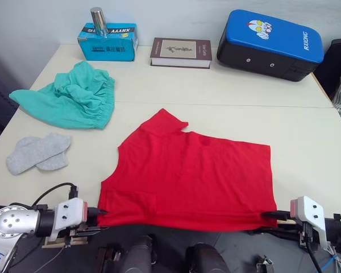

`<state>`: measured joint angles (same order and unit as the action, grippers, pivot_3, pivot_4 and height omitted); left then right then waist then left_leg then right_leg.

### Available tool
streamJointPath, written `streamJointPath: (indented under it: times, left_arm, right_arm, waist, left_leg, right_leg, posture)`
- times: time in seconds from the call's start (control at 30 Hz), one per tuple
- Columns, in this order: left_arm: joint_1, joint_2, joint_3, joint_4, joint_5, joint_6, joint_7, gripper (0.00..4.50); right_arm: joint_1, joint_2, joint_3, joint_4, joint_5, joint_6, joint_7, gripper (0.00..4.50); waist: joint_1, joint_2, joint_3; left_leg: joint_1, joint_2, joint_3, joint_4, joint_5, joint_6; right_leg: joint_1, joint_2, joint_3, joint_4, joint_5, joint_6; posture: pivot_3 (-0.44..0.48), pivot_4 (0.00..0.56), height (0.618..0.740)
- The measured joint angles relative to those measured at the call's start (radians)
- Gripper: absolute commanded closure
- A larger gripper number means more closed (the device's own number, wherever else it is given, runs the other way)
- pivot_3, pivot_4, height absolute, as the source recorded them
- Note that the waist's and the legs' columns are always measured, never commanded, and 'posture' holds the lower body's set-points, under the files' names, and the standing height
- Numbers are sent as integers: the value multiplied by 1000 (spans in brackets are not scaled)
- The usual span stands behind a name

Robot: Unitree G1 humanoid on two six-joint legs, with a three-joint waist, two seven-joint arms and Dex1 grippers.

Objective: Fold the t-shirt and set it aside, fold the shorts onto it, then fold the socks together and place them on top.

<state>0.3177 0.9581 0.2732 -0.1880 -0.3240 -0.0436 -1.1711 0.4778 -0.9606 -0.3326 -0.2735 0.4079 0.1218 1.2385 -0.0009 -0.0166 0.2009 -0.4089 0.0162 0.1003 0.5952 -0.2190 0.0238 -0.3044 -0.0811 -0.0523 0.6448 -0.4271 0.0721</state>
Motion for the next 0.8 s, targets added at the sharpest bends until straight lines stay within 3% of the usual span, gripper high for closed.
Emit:
streamJointPath:
  times: [0.17,0.37,0.53,0.8]
  left_arm:
    - [14,75,71,0,-46,81,-78,44]
    - [-54,117,117,8,-154,259,-130,44]
    - [-361,55,71,89,-205,408,-15,44]
    - [-942,-187,-241,456,-40,505,145,44]
  right_arm:
    - [62,-64,-106,-42,42,86,80,0]
    - [36,-91,-230,-29,132,240,114,0]
    - [-186,-110,-237,107,145,309,57,0]
    - [-698,-38,-9,550,2,178,-53,0]
  waist:
    - [-5,0,0]
    - [-6,0,0]
    - [-4,-1,2]
    - [-4,-4,5]
  left_leg:
    - [-3,0,1,-3,-1,0]
    - [-3,0,1,-3,-3,5]
    - [-3,-1,1,2,0,8]
    - [-2,-2,2,9,10,1]
  right_leg:
    - [-2,0,0,-5,0,0]
    - [-2,1,-1,-5,-1,0]
    - [-1,1,0,-2,0,2]
    - [-2,1,0,9,3,5]
  posture:
    - [0,150,740]
    - [0,150,740]
    - [0,150,740]
    - [0,150,740]
